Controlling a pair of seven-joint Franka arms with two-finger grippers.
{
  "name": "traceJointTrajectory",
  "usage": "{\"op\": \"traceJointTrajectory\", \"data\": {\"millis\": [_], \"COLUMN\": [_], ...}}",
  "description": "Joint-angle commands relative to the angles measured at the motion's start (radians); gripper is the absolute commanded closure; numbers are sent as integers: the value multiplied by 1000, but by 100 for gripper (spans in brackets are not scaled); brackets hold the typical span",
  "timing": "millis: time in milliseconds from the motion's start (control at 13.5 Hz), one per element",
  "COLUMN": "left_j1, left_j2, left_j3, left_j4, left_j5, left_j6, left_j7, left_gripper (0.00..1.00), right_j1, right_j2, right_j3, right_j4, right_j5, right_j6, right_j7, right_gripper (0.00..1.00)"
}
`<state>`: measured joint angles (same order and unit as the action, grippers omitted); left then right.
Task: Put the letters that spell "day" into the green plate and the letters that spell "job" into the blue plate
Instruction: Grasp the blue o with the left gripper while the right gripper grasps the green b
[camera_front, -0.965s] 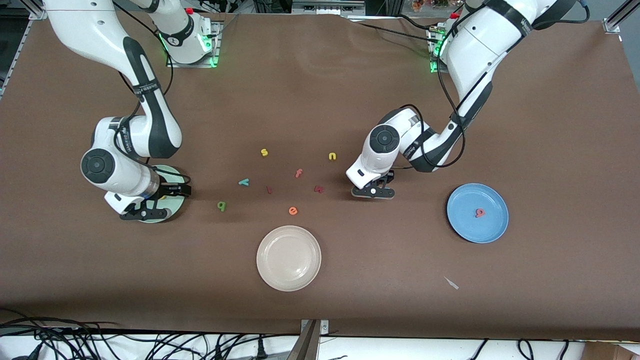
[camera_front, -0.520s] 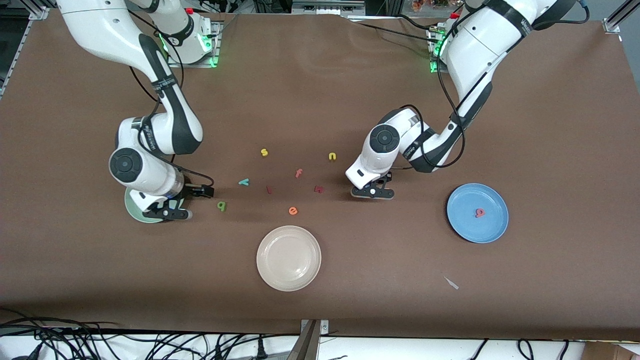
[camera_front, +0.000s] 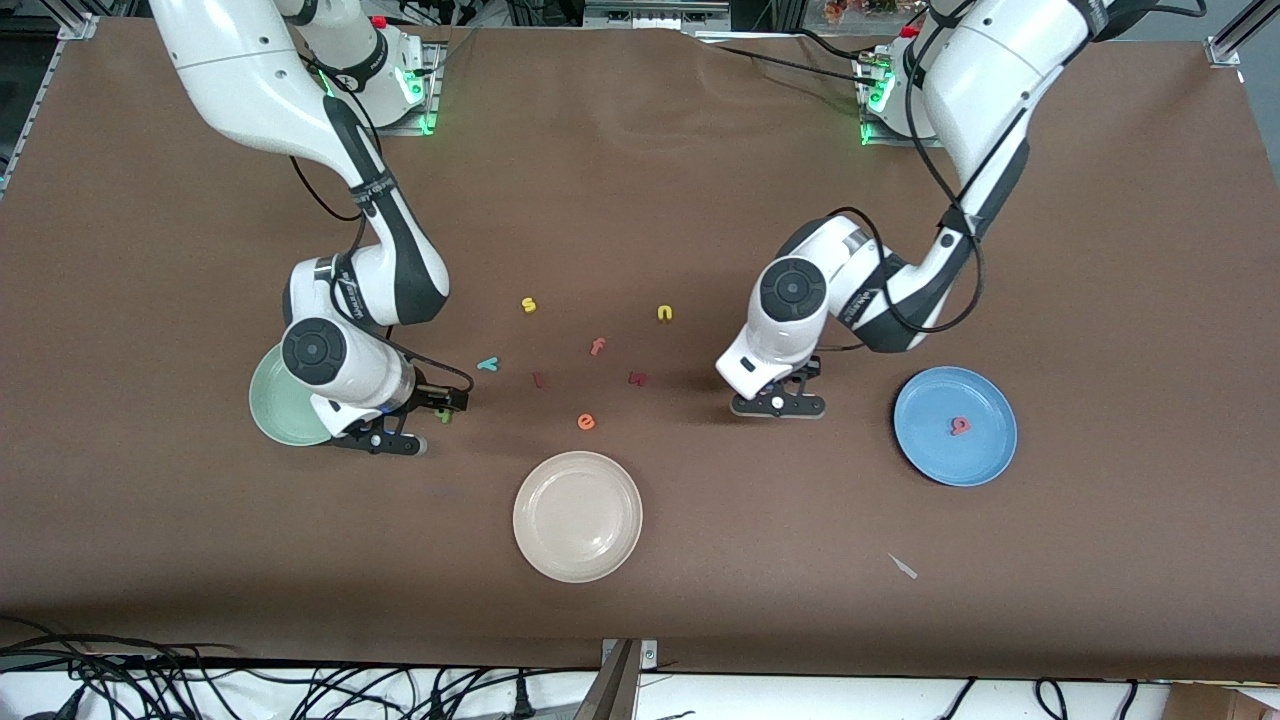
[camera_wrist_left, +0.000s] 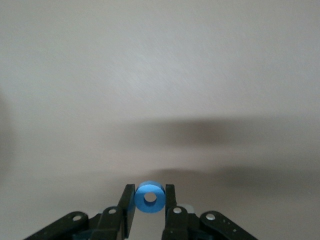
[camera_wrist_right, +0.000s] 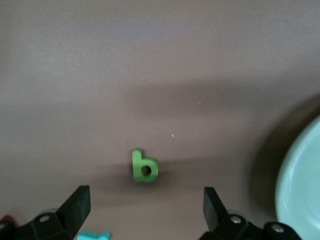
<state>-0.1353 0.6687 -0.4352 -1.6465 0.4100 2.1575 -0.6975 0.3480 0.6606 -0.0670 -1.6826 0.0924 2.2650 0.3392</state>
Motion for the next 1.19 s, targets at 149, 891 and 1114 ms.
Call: {"op": "traceJointTrajectory", "data": {"millis": [149,891,1114], "left_j1": [69,341,436], "left_j2": [-3,-11,20], "left_j3": [-4,-8,-5], "left_j4": [14,39,30], "left_j5": [15,12,-33], "left_j6": [-44,-47,-42], "left_j7": [171,767,907], "left_gripper": [100,100,100], "right_j1": [2,2,2], "right_j2": [65,94,96], "right_j3": [-2,0,0], "right_j4": [64,64,64], "right_j5": [4,3,9], "right_j6": [-4,18,28], "right_j7": [3,-8,-3], "right_gripper": [1,35,49]}}
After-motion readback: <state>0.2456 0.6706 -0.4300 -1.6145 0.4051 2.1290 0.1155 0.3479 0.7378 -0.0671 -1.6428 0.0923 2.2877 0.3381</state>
